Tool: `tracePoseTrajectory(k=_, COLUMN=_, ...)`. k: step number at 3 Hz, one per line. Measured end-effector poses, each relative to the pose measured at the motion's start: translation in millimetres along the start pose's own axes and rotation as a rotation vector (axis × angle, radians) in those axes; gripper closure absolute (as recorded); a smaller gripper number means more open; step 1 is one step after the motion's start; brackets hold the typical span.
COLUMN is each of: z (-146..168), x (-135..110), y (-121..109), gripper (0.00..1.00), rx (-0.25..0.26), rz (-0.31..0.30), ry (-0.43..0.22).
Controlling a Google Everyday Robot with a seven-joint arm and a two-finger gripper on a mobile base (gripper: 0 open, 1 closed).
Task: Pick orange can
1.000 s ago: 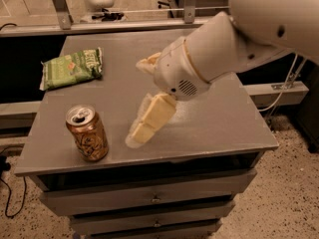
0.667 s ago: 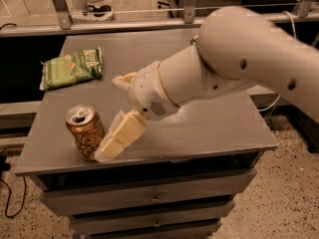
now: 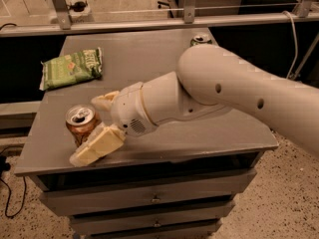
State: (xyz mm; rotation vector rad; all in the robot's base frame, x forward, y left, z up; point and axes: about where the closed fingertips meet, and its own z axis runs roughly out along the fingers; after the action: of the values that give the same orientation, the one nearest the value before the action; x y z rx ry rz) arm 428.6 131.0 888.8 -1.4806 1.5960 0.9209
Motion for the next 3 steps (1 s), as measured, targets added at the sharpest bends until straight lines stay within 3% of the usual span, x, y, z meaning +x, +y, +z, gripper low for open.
tracePoseTrajectory(k=2, z=17, x=0, y=3, gripper=0.64, rx=0.000, rz=0.046, ry=-0.058)
tracePoseTrajectory(k=3, z=-7, x=-1, y=-15, gripper=0.88, rx=0.053, rz=0.060, ry=-0.083)
